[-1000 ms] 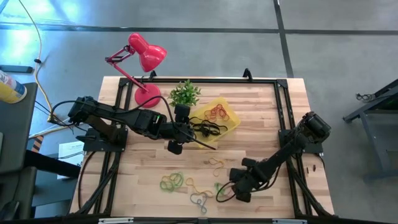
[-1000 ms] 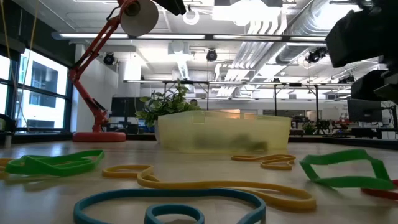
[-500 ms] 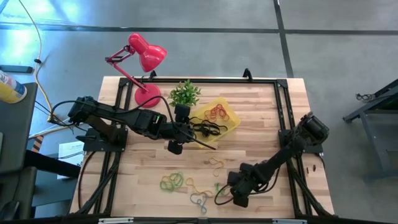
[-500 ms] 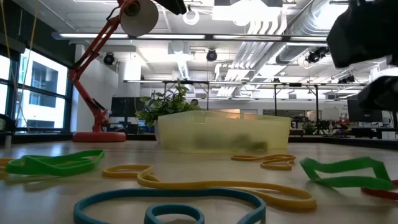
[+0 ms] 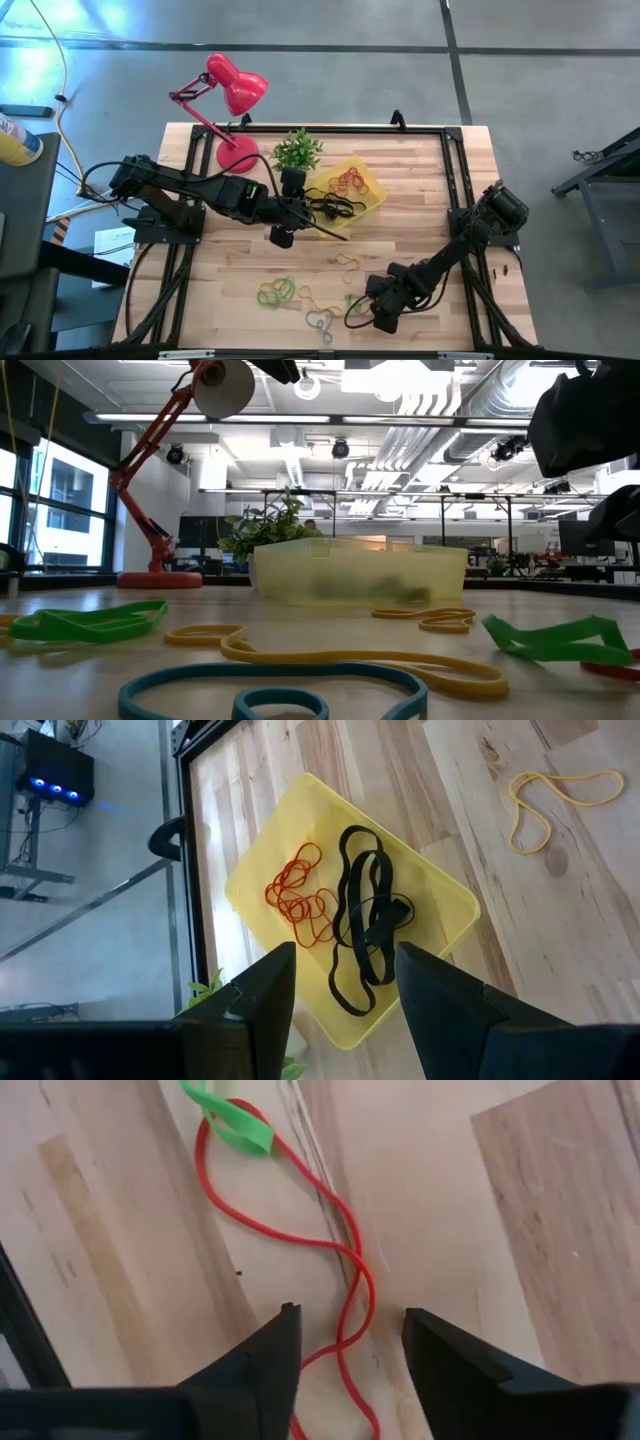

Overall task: Pick and place rubber bands into bin
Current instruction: Put the red rubber band into the transparent yellow bin, then put the green rubber band into the transparent yellow bin

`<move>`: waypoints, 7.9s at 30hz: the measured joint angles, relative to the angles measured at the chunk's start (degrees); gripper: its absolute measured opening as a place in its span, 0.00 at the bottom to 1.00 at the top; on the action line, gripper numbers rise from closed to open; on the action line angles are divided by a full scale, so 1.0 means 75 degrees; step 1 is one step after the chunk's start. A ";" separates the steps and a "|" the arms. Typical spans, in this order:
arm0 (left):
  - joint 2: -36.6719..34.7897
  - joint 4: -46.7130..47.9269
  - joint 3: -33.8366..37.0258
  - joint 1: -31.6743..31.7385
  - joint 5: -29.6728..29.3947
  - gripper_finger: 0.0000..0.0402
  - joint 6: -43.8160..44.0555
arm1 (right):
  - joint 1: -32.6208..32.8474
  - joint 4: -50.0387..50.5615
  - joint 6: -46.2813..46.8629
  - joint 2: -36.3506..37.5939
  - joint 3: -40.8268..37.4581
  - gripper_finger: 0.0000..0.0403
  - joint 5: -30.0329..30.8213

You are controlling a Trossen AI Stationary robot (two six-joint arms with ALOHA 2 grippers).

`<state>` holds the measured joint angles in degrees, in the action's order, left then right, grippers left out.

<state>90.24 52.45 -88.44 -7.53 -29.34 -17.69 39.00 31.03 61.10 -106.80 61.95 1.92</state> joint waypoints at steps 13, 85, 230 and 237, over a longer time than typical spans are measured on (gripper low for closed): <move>0.0000 0.0000 0.0000 0.0000 -0.0165 0.40 -0.0003 | -0.0006 0.0329 0.0026 -0.0012 -0.0015 0.05 0.0139; 0.0000 -0.0723 0.0003 -0.0003 -0.0204 0.40 0.0411 | -0.7920 -0.0562 -0.7594 0.2007 -0.0026 0.00 0.0850; 0.1431 -0.5809 0.4269 -0.0426 0.3472 0.08 0.1780 | 0.0685 0.2226 -0.0466 0.5939 -0.1652 0.36 0.5347; 0.1431 -0.5580 0.4269 -0.0376 0.3918 0.23 0.1554 | 0.0552 0.2228 -0.0611 0.5939 -0.1652 0.36 0.5353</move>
<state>100.97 10.60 -56.42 -10.35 0.04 -6.04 43.14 47.74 56.52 -62.26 49.56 42.06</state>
